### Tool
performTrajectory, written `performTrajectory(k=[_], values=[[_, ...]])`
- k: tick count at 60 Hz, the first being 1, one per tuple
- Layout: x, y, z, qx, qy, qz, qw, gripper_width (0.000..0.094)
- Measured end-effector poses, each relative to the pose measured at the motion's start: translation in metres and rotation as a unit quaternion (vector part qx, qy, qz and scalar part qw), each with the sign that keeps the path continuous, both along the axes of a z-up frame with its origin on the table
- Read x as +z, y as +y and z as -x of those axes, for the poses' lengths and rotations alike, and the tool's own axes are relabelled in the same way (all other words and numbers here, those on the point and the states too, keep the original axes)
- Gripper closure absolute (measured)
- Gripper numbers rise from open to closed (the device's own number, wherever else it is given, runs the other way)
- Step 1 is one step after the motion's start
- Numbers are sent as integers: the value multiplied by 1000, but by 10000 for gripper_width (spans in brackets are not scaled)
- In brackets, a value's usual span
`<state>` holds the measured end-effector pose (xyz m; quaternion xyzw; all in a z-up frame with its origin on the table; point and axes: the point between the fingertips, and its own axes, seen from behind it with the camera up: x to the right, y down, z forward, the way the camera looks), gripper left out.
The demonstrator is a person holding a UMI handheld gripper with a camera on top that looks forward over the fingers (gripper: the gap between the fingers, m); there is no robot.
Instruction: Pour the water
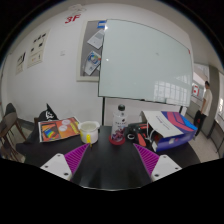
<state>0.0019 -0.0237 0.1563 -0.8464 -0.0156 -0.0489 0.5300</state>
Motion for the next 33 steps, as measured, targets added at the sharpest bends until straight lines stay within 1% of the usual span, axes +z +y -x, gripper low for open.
performTrajectory(k=[7,16,25,33], values=[[17,-65,18,-13,-3,0,1000,93],[29,-125,35,-22,-3,2,1000,92],[36,-156,40,-24,-11,4,1000,93],[42,-162,41,-23,-14,-2,1000,93]])
